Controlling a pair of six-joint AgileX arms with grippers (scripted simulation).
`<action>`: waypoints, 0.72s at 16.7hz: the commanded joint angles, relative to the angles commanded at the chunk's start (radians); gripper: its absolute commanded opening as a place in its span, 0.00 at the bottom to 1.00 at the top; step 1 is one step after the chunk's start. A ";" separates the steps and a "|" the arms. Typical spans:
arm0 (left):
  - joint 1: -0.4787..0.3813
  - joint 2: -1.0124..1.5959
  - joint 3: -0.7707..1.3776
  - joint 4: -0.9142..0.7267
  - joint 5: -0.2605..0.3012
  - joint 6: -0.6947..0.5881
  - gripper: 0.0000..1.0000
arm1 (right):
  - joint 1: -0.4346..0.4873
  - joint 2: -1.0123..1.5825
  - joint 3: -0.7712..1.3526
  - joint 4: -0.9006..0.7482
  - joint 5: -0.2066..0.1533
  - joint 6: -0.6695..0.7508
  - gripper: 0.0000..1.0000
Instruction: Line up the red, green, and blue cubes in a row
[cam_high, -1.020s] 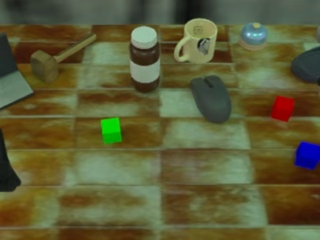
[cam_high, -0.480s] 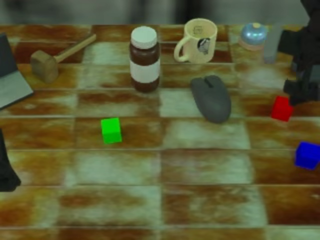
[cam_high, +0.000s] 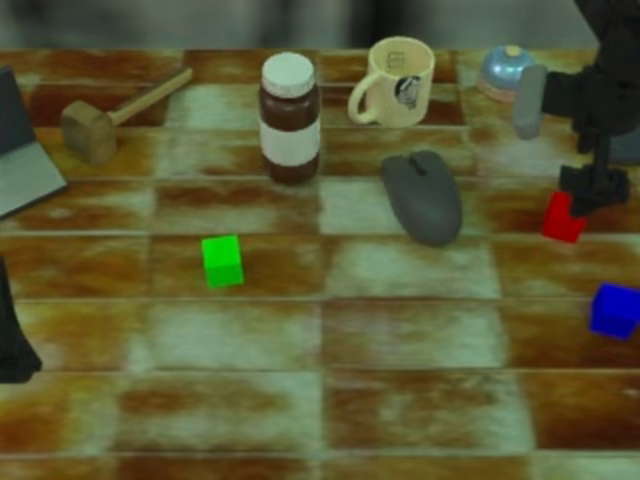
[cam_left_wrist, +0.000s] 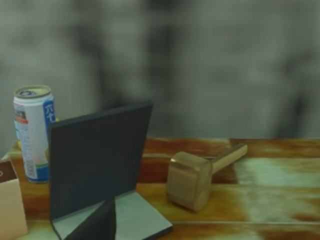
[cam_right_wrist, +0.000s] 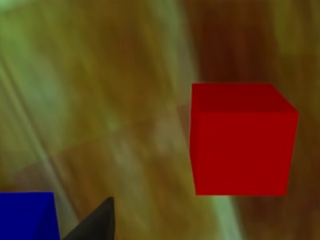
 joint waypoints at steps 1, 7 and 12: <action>0.000 0.000 0.000 0.000 0.000 0.000 1.00 | -0.006 -0.002 -0.003 0.002 0.000 0.001 1.00; 0.000 0.000 0.000 0.000 0.000 0.000 1.00 | 0.000 0.048 -0.110 0.164 0.001 0.001 1.00; 0.000 0.000 0.000 0.000 0.000 0.000 1.00 | 0.001 0.094 -0.198 0.292 0.001 0.002 1.00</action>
